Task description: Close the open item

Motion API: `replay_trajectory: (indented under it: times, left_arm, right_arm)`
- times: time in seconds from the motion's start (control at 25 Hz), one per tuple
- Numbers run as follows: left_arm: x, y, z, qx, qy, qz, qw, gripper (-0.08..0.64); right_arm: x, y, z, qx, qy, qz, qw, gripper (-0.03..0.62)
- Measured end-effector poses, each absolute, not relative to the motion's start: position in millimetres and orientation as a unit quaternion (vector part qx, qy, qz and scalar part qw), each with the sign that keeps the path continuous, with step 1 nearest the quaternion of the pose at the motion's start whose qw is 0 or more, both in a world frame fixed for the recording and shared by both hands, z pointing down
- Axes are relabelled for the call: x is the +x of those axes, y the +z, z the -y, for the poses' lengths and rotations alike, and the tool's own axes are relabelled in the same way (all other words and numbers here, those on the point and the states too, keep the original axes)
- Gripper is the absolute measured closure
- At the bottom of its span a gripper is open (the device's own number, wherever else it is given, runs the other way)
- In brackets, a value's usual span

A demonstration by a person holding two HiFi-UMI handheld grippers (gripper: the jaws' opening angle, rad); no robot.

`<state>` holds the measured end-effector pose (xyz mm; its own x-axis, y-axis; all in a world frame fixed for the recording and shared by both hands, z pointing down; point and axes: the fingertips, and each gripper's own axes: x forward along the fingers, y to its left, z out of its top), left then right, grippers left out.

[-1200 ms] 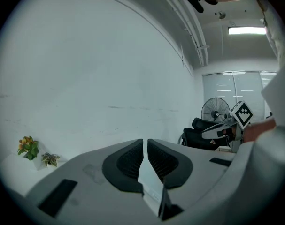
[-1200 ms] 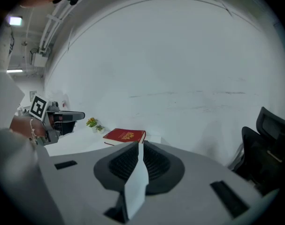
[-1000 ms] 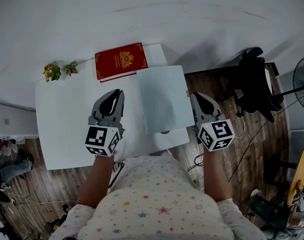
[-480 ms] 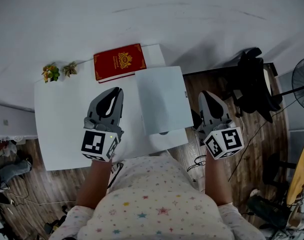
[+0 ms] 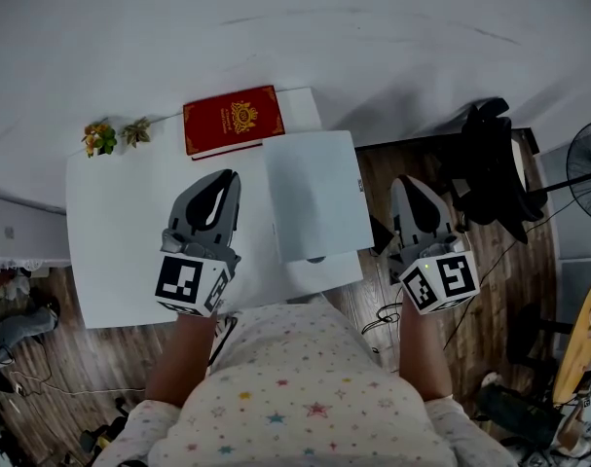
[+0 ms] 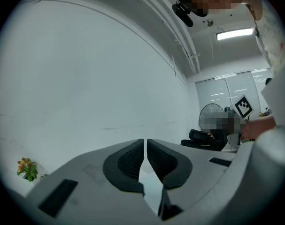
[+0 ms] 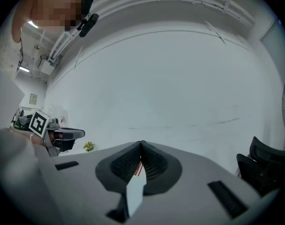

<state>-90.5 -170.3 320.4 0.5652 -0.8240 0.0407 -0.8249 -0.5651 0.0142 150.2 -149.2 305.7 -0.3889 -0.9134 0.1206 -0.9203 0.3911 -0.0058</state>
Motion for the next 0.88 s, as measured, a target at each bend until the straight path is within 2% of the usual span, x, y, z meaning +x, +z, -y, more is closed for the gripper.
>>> replay_trajectory:
  times: [0.88]
  left_arm:
    - [-83.8,320.1,168.9,0.885,0.020,0.465,0.009,0.531]
  right_arm:
    - [157.5,307.5,146.0,0.554,0.036,0.830,0.049,0.591]
